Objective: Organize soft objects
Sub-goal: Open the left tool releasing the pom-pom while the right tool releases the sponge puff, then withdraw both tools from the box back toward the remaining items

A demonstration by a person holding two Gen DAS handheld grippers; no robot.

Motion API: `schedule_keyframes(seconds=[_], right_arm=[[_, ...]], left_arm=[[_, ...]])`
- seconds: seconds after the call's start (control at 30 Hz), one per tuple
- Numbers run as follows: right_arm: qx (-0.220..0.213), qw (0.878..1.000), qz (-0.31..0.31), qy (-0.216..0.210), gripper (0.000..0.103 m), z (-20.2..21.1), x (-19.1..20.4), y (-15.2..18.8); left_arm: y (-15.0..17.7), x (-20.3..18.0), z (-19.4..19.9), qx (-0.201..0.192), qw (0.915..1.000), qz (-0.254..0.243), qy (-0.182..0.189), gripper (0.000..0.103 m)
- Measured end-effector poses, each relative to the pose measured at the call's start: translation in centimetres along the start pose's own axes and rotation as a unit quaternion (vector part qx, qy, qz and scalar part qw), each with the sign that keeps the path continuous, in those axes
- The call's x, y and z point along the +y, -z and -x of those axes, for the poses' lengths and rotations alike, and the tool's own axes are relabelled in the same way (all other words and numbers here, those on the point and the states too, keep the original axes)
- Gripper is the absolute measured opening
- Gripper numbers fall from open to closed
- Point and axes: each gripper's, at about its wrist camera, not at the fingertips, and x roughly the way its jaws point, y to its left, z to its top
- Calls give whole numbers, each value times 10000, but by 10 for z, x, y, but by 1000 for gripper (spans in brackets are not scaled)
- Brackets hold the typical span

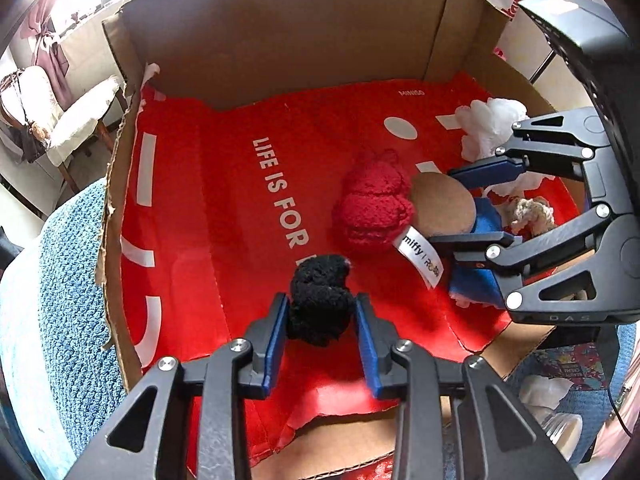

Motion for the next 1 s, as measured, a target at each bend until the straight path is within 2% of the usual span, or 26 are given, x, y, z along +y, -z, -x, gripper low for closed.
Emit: schedule_keyframes(seconds=[0.13, 0.2, 0.47, 0.6, 0.7, 0.9, 1.0], right_arm=[[15, 10000, 28, 35, 50, -2, 0, 0], [21, 10000, 48, 60, 50, -5, 5, 0], [21, 9998, 100, 166, 53, -4, 17, -1], [-3, 9997, 104, 235, 55, -1, 19, -2], [-4, 9996, 93, 269, 55, 0, 22, -3], [-139, 9995, 45, 268, 56, 15, 27, 2], [-230, 9993, 30, 303, 61, 27, 30, 7]], left_arm=[[0, -8, -1, -35, 10000, -66, -34, 49], [-1, -12, -1, -70, 9999, -91, -77, 52], [-1, -15, 8, -140, 9999, -57, -54, 54], [1, -19, 15, -208, 9998, -68, -35, 60], [4, -21, 21, -300, 9994, -99, -109, 69], [10, -19, 35, -420, 9991, -55, -99, 70], [15, -18, 46, -519, 9986, -23, -100, 74]])
